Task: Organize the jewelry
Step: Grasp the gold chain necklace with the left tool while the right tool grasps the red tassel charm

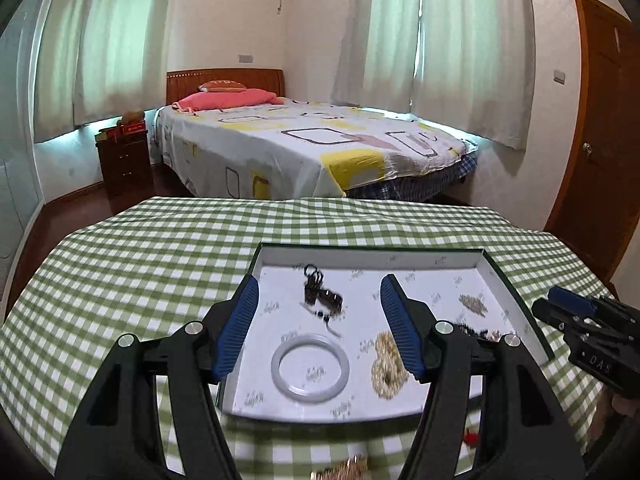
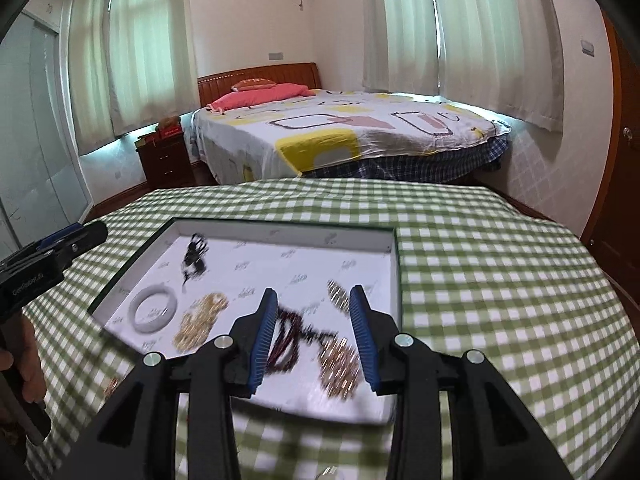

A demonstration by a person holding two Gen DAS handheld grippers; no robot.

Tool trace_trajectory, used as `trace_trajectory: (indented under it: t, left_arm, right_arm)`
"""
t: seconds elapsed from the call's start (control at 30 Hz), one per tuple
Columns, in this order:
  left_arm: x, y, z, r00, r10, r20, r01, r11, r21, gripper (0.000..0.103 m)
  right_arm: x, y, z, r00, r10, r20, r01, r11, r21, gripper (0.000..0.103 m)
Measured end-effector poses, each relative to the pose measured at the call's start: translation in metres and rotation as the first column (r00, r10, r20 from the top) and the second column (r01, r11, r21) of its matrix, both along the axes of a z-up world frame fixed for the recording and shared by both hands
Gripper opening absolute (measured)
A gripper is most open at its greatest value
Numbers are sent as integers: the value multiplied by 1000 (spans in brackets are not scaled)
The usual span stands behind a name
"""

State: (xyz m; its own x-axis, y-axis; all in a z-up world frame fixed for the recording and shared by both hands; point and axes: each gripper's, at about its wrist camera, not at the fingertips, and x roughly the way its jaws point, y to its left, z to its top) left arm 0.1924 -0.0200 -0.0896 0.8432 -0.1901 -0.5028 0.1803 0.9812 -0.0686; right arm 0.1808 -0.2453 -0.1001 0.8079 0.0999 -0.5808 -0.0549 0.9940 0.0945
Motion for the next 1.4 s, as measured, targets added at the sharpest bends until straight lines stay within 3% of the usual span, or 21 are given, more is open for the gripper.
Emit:
trace_trajectory:
  t: [0.57,0.8,0.87,0.93,1.0,1.3,1.4]
  left_arm:
    - [-60,32,-44,989,68,-133,-69,998,-1,62]
    - [-63,37,-55,984,72,-165,-74,997,-7,62]
    - [-64,35,-57,983,66,-172,-68,998,-8,62]
    - [-64,32,-60,982,57,-180,-59,998,-6,62]
    - [-65,28,-63,981,47,-190,-49,999,-4,62]
    - [-59,6,-79,965,-2,-264,5,1000,10,61]
    - [-57,0,-85,957,-14,-290,21,1000,20,55]
  right_arm:
    - [-39,55,-57,973,162,-166,-161,987,23,38]
    - [-35,60,-68,962,159,-224,-160,987,13,38]
    - [-35,60,-68,962,157,-223,-162,987,-2,34]
    - [-36,61,-68,963,153,-224,-161,987,-17,20]
    - [-36,56,-69,963,151,-223,-157,988,-10,17]
    - [-40,45,-71,967,146,-210,-145,989,22,17]
    - [-40,43,-71,967,150,-205,-145,989,35,17]
